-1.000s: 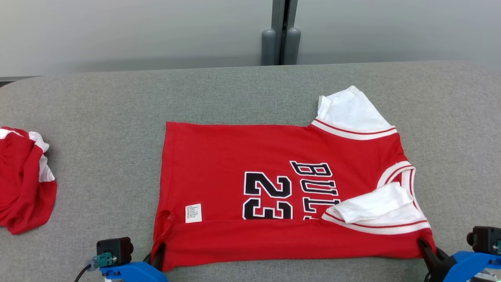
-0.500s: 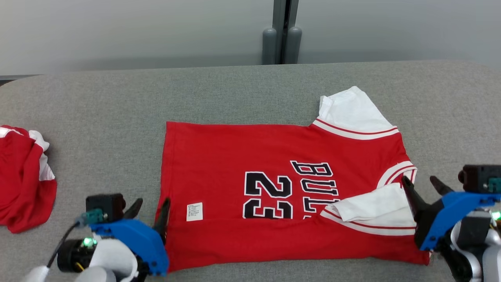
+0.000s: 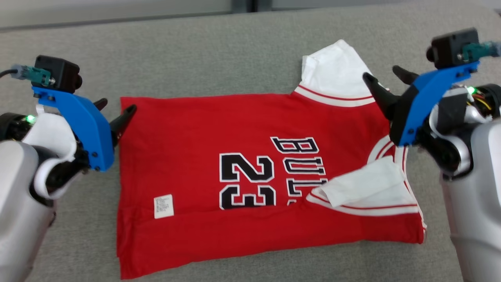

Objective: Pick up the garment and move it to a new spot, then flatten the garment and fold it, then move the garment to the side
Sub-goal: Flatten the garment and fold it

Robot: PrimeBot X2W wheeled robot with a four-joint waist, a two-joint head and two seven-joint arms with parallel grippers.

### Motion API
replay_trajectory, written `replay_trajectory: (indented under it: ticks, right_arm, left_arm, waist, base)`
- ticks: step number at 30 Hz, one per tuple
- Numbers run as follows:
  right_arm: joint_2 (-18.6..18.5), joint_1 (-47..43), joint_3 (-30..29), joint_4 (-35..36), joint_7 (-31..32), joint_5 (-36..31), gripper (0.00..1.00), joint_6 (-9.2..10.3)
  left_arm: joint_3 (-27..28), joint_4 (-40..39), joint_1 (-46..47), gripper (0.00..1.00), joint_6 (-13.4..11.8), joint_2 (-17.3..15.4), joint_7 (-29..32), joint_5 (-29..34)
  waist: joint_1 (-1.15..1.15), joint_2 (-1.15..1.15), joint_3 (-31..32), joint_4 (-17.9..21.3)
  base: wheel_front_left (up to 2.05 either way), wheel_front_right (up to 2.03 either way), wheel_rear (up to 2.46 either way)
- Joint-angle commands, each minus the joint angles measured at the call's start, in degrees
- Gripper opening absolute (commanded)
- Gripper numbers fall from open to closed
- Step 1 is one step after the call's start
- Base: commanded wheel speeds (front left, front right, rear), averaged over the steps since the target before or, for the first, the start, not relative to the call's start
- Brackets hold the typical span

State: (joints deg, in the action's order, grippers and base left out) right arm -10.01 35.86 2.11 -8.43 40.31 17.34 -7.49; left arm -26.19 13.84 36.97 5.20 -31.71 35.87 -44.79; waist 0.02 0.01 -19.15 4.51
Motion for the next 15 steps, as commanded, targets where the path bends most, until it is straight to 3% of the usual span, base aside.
replay_trajectory:
  ticks: [1,7,15]
  right_arm:
    - [-0.7,3.3,1.2,-1.6,0.3,0.8,1.00,-0.01]
    - [-0.6,12.2,4.9,-7.9,-2.3,2.5,1.00,0.00]
    - [-1.2,17.8,6.9,-15.0,-6.3,4.2,1.00,0.00]
  left_arm:
    - [-0.4,0.7,1.9,1.00,0.5,-0.8,2.1,-0.5]
    - [-0.5,3.5,6.5,1.00,1.1,-4.1,5.8,-0.6]
    - [-1.1,5.7,8.1,1.00,-2.0,-5.2,8.4,1.1]
  waist:
    - [-0.02,-0.01,-1.2,0.6]
    - [-0.02,-0.01,-5.3,3.1]
    - [-0.02,-0.01,-9.3,4.2]
  base:
    - [0.00,0.00,0.00]
    - [0.00,0.00,0.00]
    - [0.00,0.00,0.00]
